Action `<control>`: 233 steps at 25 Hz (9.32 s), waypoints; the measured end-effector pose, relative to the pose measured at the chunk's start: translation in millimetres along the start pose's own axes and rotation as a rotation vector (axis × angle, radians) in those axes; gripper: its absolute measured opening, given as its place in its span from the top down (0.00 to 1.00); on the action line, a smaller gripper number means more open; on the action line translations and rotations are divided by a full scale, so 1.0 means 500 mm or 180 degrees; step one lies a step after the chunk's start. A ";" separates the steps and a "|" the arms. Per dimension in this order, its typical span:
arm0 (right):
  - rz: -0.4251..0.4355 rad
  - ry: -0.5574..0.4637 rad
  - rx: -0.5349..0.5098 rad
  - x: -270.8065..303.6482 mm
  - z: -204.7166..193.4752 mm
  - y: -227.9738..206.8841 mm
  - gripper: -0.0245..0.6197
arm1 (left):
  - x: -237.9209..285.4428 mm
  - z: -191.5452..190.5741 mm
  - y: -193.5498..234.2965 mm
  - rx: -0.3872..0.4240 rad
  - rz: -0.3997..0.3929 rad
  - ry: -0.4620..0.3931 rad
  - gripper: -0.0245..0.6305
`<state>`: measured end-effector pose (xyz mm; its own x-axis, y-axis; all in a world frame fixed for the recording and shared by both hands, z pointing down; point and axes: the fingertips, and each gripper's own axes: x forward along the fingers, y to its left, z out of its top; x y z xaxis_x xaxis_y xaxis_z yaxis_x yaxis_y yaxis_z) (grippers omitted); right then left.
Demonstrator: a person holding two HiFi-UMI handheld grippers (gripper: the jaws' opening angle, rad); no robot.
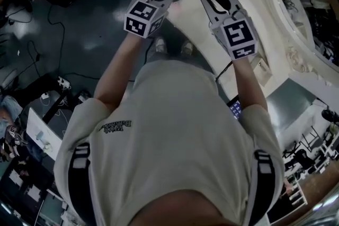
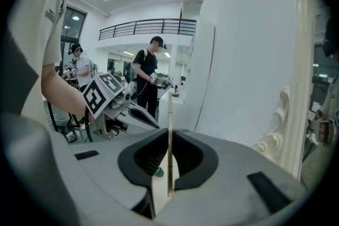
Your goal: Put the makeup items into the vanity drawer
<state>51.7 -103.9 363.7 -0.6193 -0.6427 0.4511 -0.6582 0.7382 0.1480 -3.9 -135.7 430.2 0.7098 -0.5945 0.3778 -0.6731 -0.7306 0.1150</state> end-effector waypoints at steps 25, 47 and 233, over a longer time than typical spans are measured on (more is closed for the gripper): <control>-0.0092 -0.0970 0.0490 -0.145 0.112 -0.018 0.91 | -0.167 0.237 -0.069 0.0069 -0.0069 -0.1098 0.94; -0.0278 -0.0222 0.0591 0.121 -0.074 -0.230 0.91 | 0.097 0.145 0.079 -0.0037 -0.0040 -0.0597 0.94; 0.0693 0.1479 0.0344 0.418 -0.377 0.123 0.73 | 0.049 -0.295 0.177 -0.0253 0.0130 0.0634 0.94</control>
<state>-37.5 -154.0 633.1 -0.5075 -0.2998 0.8078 -0.5911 0.8033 -0.0732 -76.7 -165.2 585.0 0.6318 -0.5392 0.5569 -0.7204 -0.6737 0.1649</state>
